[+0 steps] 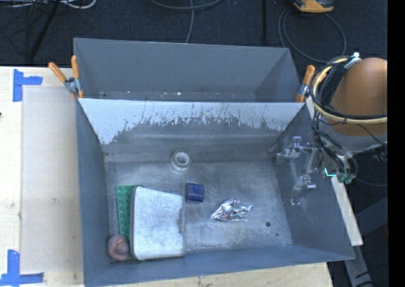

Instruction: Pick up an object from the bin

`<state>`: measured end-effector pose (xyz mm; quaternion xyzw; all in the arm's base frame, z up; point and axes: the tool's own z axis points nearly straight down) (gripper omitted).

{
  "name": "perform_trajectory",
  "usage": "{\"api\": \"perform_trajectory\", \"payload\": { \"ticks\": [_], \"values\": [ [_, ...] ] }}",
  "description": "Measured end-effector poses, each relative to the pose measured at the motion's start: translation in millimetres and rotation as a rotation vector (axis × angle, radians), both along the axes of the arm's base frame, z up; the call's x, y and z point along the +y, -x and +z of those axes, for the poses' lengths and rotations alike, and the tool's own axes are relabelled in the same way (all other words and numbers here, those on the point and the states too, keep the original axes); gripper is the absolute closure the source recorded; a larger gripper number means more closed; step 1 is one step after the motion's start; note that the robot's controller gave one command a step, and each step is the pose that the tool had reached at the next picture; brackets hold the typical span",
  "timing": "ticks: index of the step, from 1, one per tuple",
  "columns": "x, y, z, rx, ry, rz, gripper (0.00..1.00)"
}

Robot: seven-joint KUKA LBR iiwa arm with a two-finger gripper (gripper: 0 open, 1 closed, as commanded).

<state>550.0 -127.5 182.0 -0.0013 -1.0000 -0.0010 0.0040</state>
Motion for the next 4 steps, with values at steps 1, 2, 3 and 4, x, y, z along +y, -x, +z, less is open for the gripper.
{"api": "perform_trajectory", "payload": {
  "ticks": [1, 2, 3, 4],
  "values": [
    [43, 16.4, -112, -0.010, 0.000, 0.186, 0.00],
    [96, 20.0, -109, -0.009, 0.000, 0.102, 0.00],
    [94, 19.9, -108, -0.011, 0.002, 0.103, 1.00],
    [74, 21.0, 44, -0.017, 0.003, 0.270, 1.00]
  ]
}}
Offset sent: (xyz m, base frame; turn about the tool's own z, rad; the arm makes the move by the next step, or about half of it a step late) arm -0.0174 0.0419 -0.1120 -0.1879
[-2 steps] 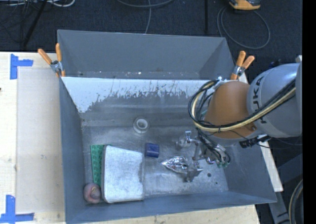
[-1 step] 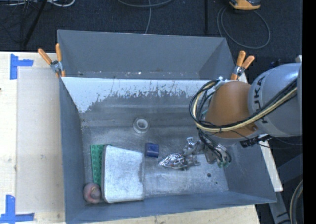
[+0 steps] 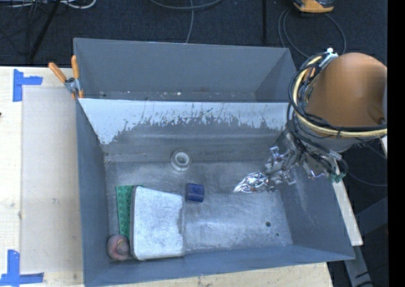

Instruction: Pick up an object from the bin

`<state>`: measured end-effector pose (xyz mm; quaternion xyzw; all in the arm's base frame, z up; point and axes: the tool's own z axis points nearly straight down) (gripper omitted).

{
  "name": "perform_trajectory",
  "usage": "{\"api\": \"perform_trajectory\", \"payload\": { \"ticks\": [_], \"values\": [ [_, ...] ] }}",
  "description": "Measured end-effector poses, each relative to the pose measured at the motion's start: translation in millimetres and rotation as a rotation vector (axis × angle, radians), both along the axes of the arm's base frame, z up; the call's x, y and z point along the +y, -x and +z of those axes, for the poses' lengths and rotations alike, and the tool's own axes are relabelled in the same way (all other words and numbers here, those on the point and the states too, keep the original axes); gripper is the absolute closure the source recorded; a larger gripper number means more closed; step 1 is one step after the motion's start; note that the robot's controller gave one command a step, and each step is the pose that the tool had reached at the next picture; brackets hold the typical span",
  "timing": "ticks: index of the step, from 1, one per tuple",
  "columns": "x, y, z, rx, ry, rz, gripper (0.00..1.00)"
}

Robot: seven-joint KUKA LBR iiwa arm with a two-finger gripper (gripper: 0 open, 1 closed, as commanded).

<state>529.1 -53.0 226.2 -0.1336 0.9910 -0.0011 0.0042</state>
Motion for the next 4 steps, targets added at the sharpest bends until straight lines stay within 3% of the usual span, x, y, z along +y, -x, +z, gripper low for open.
{"api": "perform_trajectory", "payload": {
  "ticks": [1, 2, 3, 4],
  "values": [
    [1, 1.4, -4, 0.008, -0.002, 0.000, 0.00],
    [1, 1.4, -4, 0.008, -0.002, 0.002, 1.00],
    [1, 1.4, -4, 0.008, -0.002, 0.002, 0.00],
    [-9, 58.3, -102, 0.018, -0.003, 0.195, 0.00]
  ]
}}
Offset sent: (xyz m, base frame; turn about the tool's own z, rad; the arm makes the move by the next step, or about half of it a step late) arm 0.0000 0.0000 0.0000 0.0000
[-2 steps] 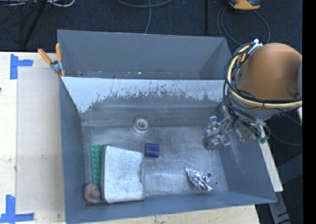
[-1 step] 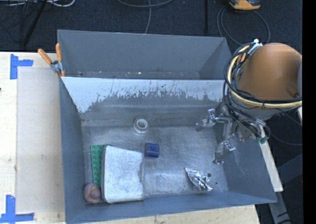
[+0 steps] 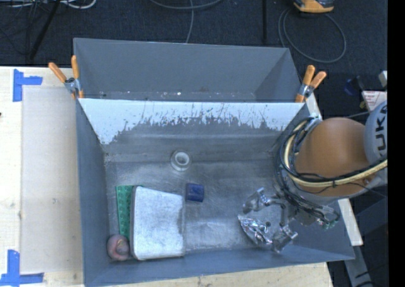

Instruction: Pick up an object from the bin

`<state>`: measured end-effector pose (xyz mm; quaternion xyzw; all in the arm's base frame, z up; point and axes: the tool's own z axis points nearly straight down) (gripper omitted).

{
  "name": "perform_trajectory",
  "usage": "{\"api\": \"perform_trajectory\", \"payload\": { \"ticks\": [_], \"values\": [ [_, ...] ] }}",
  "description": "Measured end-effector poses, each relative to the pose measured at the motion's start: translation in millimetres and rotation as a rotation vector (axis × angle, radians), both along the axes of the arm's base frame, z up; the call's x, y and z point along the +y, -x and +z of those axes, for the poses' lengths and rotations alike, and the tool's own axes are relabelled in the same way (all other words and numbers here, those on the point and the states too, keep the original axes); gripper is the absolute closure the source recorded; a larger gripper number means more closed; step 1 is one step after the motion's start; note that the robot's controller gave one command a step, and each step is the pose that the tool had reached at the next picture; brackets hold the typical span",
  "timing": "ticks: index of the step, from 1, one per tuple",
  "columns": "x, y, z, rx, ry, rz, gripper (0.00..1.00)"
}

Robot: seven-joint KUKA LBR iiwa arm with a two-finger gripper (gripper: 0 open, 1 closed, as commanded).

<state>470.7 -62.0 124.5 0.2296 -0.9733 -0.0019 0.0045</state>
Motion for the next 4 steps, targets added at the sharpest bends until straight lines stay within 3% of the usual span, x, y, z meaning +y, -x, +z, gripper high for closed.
{"api": "perform_trajectory", "payload": {
  "ticks": [1, 2, 3, 4],
  "values": [
    [12, -6.8, -46, -0.025, 0.002, -0.195, 0.00],
    [13, -2.3, -48, -0.009, 0.002, -0.189, 1.00],
    [-25, -7.2, -51, -0.016, -0.003, 0.087, 1.00],
    [-26, -10.5, -51, -0.031, -0.001, 0.089, 0.00]
  ]
}}
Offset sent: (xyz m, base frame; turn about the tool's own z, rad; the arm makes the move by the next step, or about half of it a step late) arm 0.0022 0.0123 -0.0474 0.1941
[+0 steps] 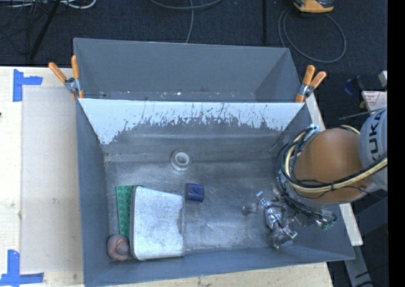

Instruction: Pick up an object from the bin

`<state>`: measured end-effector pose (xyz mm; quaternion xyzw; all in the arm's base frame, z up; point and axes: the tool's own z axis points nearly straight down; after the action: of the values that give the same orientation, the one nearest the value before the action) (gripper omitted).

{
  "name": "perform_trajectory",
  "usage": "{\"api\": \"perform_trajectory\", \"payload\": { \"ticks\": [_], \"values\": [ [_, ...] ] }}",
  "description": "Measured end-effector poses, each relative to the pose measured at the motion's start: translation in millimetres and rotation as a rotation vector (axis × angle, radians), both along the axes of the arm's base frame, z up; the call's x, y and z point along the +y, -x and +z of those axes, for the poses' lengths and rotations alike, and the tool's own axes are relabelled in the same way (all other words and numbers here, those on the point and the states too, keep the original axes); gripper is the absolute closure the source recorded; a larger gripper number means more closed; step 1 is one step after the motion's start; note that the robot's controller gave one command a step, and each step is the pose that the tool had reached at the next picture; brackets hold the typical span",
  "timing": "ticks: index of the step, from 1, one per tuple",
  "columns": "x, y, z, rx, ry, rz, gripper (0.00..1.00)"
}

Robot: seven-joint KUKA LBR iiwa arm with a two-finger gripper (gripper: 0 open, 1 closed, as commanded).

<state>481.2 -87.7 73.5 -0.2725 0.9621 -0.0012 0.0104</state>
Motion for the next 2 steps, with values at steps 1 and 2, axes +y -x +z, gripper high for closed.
{"api": "perform_trajectory", "payload": {
  "ticks": [1, 2],
  "values": [
    [-62, -35.2, 49, 0.014, 0.003, -0.291, 0.00],
    [-46, -8.1, 3, 0.027, -0.003, -0.528, 0.00]
  ]
}}
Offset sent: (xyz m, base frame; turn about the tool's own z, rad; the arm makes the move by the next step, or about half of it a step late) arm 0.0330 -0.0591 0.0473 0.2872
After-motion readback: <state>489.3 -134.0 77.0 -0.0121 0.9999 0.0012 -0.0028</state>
